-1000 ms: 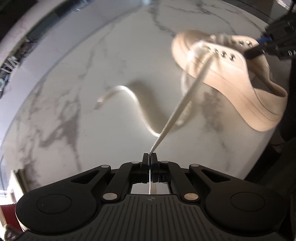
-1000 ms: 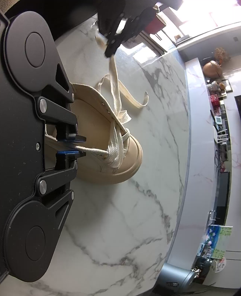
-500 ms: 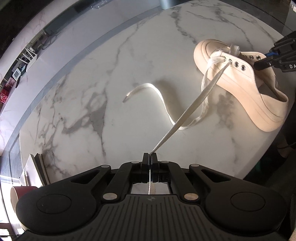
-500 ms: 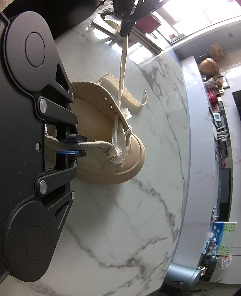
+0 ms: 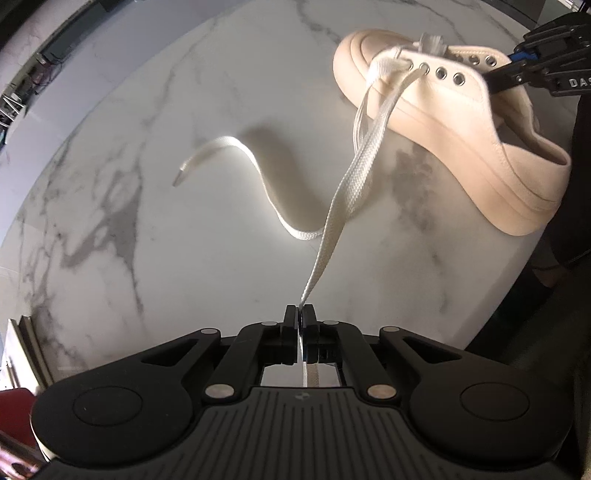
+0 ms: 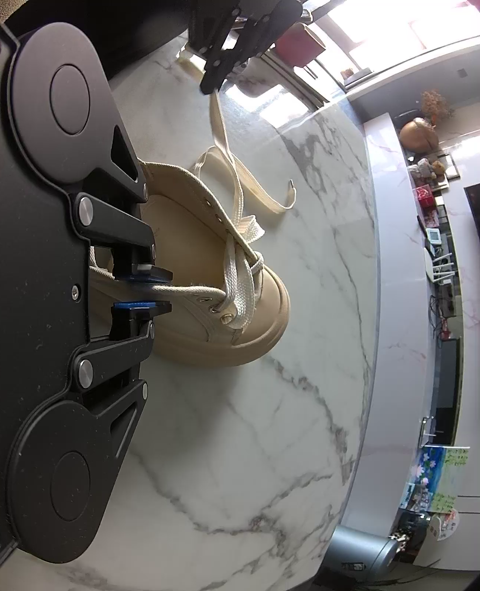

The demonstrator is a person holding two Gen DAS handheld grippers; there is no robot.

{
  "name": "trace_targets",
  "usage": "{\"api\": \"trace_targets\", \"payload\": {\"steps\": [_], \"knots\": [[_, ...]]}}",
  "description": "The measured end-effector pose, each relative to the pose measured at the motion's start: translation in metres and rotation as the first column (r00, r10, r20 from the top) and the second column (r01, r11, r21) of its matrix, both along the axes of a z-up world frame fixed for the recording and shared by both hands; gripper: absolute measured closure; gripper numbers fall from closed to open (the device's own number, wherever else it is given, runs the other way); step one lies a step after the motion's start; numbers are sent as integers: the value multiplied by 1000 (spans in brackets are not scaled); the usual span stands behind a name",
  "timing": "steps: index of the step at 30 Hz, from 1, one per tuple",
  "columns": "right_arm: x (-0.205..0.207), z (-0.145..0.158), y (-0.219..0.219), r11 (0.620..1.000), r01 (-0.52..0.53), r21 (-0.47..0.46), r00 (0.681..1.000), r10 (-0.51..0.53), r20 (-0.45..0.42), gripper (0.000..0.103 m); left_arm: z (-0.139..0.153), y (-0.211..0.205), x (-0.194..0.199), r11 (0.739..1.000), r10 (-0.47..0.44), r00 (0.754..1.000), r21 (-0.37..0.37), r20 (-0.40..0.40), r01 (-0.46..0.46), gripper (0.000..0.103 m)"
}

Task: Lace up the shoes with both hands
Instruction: 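Pull the white lace through the eyelet with the left tool, away from the shoe, then draw the lace out to its full length with the left tool until taut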

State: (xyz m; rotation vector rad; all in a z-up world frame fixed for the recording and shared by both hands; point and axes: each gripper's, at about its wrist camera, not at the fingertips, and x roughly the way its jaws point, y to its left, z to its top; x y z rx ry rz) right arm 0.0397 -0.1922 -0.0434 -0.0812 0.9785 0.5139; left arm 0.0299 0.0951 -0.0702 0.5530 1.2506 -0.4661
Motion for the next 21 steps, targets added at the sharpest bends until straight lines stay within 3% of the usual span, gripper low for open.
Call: {"api": "trace_targets", "payload": {"steps": [8,15,18,21], "knots": [[1,-1,0,1000,-6,-7,1000,6,2,96,-3,8,7,999,49,999,-24,1,-49,67],[-1,-1,2,1000,-8,-14,1000,9,11,94,10,14,24,974,191,981,-130,16,-188,65],[-2,-2,2,1000,-6,-21,1000,6,15,85,13,14,42,948,285,958,-159,31,-276,65],[-1,-2,3,1000,-4,-27,1000,4,14,84,14,14,61,916,367,930,-190,37,-354,65]]}}
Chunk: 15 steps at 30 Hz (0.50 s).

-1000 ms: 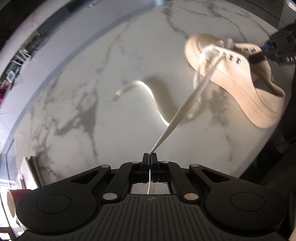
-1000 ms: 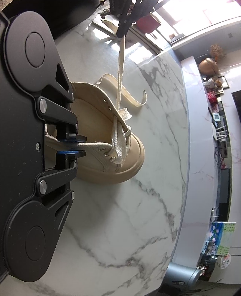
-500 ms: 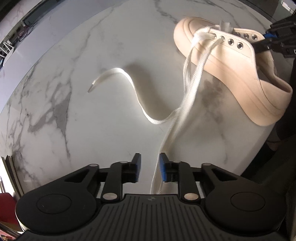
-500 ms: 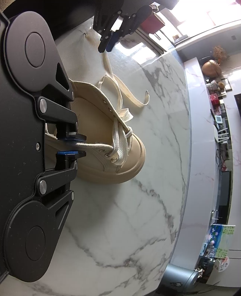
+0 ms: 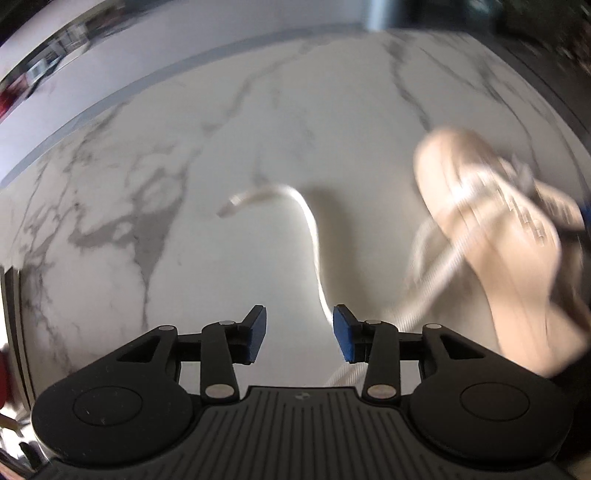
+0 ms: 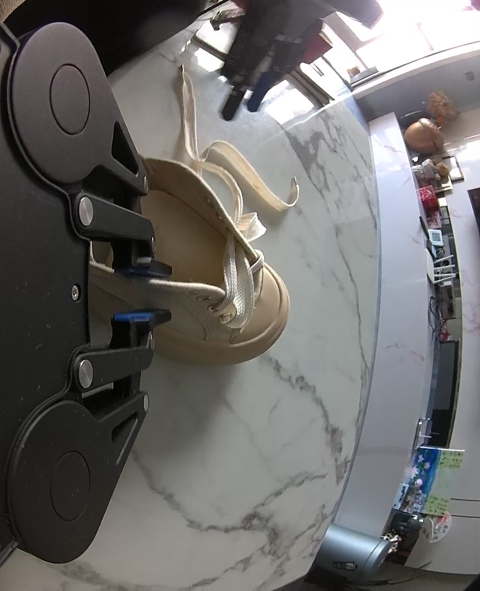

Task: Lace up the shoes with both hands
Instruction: 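Draw the lace out to its full length with the left tool until taut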

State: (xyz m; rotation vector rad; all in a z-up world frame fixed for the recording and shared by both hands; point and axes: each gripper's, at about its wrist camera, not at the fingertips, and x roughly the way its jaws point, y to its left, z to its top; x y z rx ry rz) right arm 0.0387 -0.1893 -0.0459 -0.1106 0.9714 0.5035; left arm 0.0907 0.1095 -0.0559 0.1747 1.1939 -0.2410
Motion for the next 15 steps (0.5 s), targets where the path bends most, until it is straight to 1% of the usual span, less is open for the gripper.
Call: {"api": "trace_targets", "payload": {"steps": [3,5,6,8,9,11,15], "knots": [[0,0,0,1000,-3,-1,1000,3,0,84,-2,1,19,995,89,996,-50,2,-89,64],[0,0,2,1000,-10,-5,1000,10,3,84,-5,3,34,983,164,986,-80,-5,-164,64],[1,0,2,1000,-14,-7,1000,14,3,84,-7,5,42,973,211,977,-93,-13,-211,64],[1,-1,2,1000,-19,-9,1000,19,4,84,-13,10,58,942,315,948,-112,-40,-317,65],[1,-1,1,1000,-20,-7,1000,20,4,84,-15,12,63,928,349,936,-120,-56,-353,65],[2,-1,0,1000,-21,-2,1000,21,4,84,-22,17,77,887,430,897,-139,-102,-441,65],[3,-1,0,999,-33,-4,999,33,8,84,-28,20,91,853,498,860,-112,-114,-509,65]]}}
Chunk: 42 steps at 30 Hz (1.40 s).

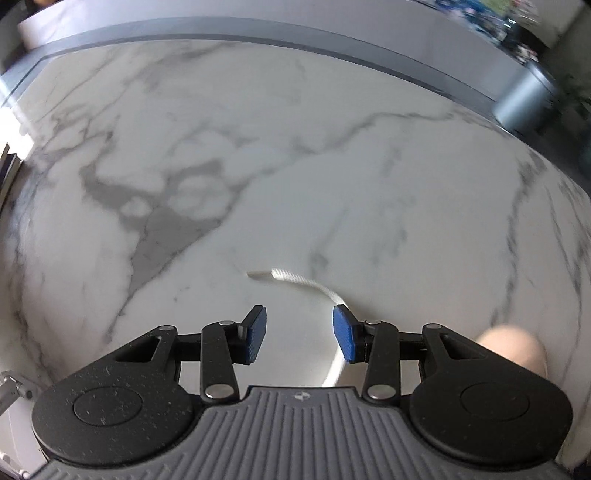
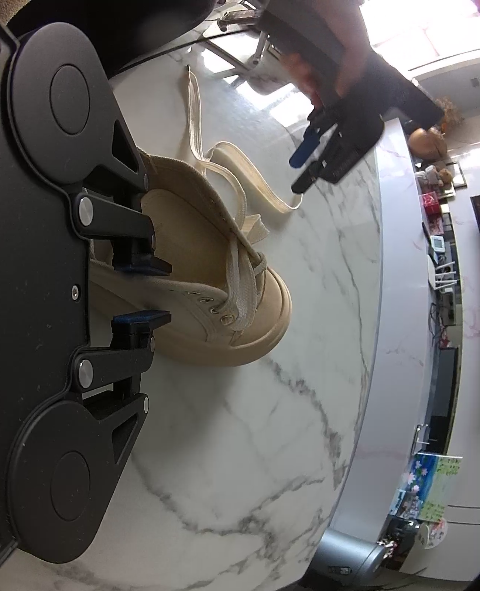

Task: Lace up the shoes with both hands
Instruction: 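Draw the lace out to its full length with the left tool until taut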

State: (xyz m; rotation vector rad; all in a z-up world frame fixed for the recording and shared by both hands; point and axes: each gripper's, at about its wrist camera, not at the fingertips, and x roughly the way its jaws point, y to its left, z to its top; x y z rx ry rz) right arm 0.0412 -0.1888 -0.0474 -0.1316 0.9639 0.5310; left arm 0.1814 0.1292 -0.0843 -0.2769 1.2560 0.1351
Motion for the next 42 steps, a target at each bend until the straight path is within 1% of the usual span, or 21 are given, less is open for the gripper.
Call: {"api": "trace_targets", "payload": {"steps": [2,5,7,11,12,13,16,17,18,21,23,27,30,33,35,37,41,42], "knots": [[0,0,1,1000,-8,-2,1000,8,6,83,-4,1,8,999,42,999,12,-10,-42,65],[0,-1,2,1000,-15,-5,1000,15,13,83,-12,4,17,996,87,996,-19,-23,-88,65],[0,-1,2,1000,-18,-3,1000,18,15,83,-15,5,21,994,106,994,-32,-28,-107,67],[0,-1,-1,1000,-18,4,1000,18,13,83,-17,4,24,994,109,994,-27,-30,-109,76],[0,-1,-2,1000,-18,5,1000,18,11,83,-17,4,24,994,105,994,-23,-29,-105,80],[0,-1,-2,1000,-18,5,1000,18,10,83,-17,4,24,995,98,995,-21,-29,-99,82],[-1,2,-1,1000,-27,5,1000,27,8,83,-17,4,25,997,75,997,-18,-25,-75,92],[0,3,-1,1000,-30,3,1000,30,6,83,-18,4,25,998,64,998,-19,-23,-64,97],[1,3,0,999,-32,0,999,32,1,87,-18,5,24,998,56,998,-23,-18,-57,98],[2,4,1,999,-39,-6,999,39,-5,91,-18,6,22,1000,26,1000,-16,1,-26,101],[2,4,2,999,-41,-12,999,41,-6,94,-14,6,16,1000,-15,999,-6,31,15,101],[2,5,5,999,-44,-27,999,44,-6,96,0,4,6,995,-94,990,29,104,91,101],[2,4,6,999,-42,-28,999,42,-9,96,18,2,-8,985,-169,970,71,174,159,101],[2,4,6,999,-40,-31,999,40,-9,96,43,2,-33,961,-270,926,139,263,241,101],[2,4,7,999,-41,-34,999,41,-9,96,56,6,-45,951,-301,907,159,294,264,101],[2,4,7,998,-43,-37,999,42,-9,96,69,9,-55,939,-332,887,199,320,280,101],[1,5,8,998,-41,-39,999,40,-10,96,92,10,-75,895,-429,833,287,351,341,101],[1,5,8,998,-41,-39,999,41,-10,96,99,10,-82,878,-463,812,308,355,366,101]]}}
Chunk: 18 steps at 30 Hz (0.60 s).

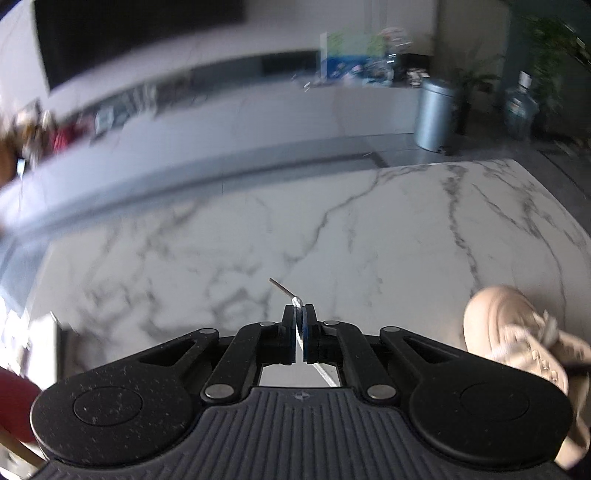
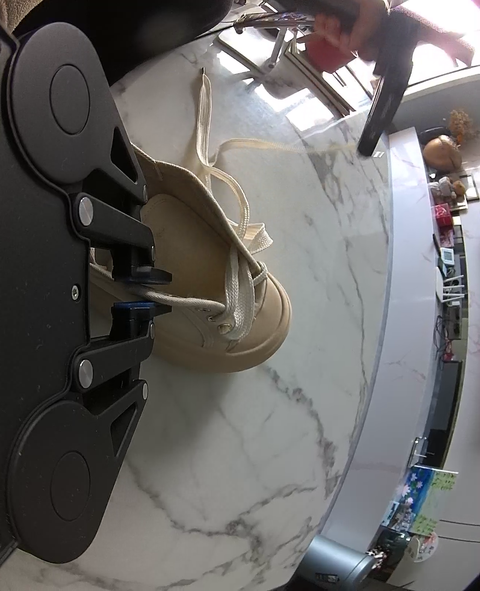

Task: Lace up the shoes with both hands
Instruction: 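Draw the lace out to its full length with the left tool until taut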

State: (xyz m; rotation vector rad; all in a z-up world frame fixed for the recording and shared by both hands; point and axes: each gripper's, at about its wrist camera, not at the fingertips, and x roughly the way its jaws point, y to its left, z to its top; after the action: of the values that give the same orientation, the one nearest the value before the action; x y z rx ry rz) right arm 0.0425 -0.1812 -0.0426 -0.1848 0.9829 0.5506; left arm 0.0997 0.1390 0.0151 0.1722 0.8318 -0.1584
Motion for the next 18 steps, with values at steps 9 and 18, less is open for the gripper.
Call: {"api": "trace_targets", "payload": {"steps": [9,18], "knots": [[1,0,-1,1000,4,2,1000,-4,-7,96,55,7,-49,975,-170,979,166,112,150,101],[-3,9,-2,1000,20,-7,1000,-20,7,94,90,36,-71,954,-93,981,298,168,39,101]]}}
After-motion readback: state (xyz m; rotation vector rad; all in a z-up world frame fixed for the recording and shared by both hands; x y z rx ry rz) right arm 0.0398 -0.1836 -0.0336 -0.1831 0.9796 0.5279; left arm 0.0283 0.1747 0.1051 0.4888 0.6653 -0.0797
